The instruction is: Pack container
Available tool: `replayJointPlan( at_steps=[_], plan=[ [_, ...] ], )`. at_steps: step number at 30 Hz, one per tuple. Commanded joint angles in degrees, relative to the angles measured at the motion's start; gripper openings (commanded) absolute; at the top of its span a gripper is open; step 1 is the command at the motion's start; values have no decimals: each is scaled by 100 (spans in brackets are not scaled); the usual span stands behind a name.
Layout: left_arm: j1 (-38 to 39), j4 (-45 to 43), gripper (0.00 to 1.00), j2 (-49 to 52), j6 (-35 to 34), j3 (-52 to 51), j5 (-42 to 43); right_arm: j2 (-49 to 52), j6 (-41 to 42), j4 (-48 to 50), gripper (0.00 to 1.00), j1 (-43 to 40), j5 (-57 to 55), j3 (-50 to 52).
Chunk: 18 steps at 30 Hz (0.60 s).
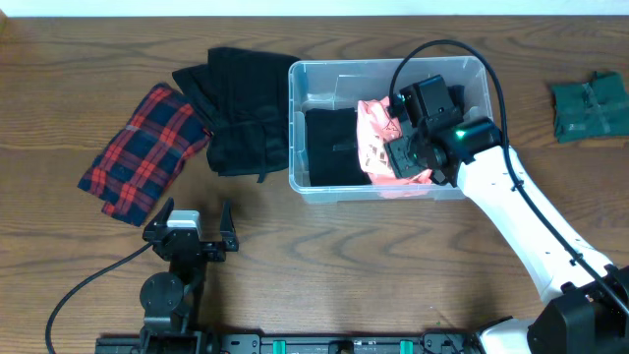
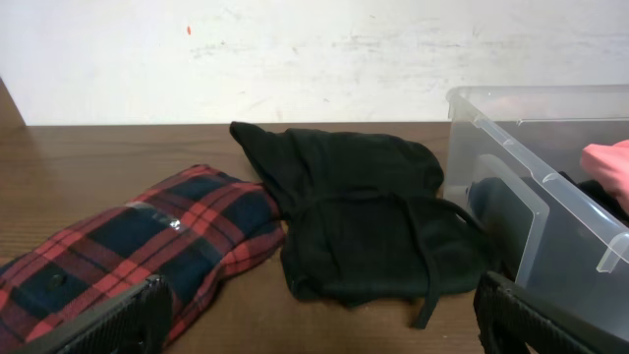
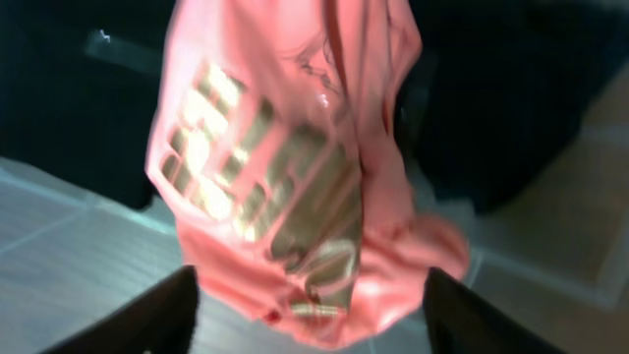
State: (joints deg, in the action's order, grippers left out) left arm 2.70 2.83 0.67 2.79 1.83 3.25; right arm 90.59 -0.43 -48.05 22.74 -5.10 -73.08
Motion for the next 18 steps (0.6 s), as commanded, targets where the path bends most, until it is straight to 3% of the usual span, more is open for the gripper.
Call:
replayJointPlan(
  at_steps=[1, 6, 14, 18],
  plan=[
    [17, 87, 98, 4, -48, -157, 22, -11, 138, 155, 50, 59, 149, -105],
    [17, 87, 98, 4, -48, -157, 22, 192, 319, 190, 18, 59, 153, -96],
    [17, 87, 98, 4, -48, -157, 22, 911, 317, 181, 18, 59, 153, 15],
    [17, 90, 98, 4, -48, -157, 22, 1427, 315, 234, 23, 59, 190, 15]
  ],
)
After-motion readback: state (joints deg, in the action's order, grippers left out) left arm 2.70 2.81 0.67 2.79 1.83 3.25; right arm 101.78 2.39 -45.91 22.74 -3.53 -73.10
